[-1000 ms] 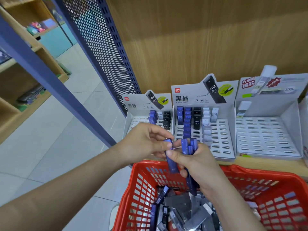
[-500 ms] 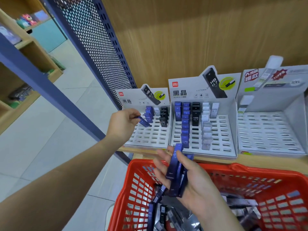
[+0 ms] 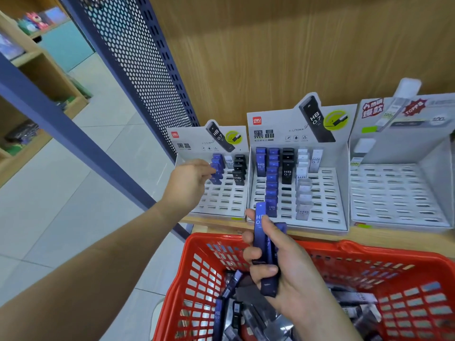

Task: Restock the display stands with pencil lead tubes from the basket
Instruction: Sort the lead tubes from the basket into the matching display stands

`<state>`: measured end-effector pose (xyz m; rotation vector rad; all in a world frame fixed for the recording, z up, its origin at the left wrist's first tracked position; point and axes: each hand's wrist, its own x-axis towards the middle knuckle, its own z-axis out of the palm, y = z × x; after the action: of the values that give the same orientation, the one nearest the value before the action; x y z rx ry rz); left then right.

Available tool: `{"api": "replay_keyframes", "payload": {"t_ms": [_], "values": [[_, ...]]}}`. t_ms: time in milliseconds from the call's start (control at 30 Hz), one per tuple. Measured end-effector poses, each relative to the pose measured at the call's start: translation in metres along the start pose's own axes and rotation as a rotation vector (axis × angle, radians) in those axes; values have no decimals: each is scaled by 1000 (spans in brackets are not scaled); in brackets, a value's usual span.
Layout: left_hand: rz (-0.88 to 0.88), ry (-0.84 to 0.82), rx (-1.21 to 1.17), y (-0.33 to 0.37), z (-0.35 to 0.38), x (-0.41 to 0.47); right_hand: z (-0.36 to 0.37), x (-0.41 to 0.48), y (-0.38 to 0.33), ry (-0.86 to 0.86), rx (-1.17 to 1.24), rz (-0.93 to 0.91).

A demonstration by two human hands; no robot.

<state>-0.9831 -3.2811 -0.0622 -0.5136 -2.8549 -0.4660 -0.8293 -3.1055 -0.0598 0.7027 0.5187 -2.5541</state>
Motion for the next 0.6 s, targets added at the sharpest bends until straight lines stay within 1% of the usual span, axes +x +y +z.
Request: {"api": "replay_keyframes", "payload": {"t_ms": [100,200,300,333,367,433,467,533,600], "values": [[-97,55,-45,0,8,2,2,-1,-3,4,-39,-15],[-233,64,-97,6,7,3,4,-2,-4,14,-88,-39],[-283,73,-130,22,-8,-5,5,-6,-6,0,-175,-80],[-294,36,-193,32,-15,-11,6,-8,-7,-12,-210,-98],[-322,-40,-323,44,-24,-18,8,-10,-9,-26,-252,-112],[-394,-259,-671,69,-44,-34,12,-15,-13,-35,-330,-140],[-404,-347,-786,78,-54,-41,15,-18,-14,-35,-364,-154],[-398,-447,-912,92,-73,-50,20,-25,-17,-42,-447,-173],[-373,-485,-960,101,-90,-57,25,-34,-18,-62,-528,-182]]}}
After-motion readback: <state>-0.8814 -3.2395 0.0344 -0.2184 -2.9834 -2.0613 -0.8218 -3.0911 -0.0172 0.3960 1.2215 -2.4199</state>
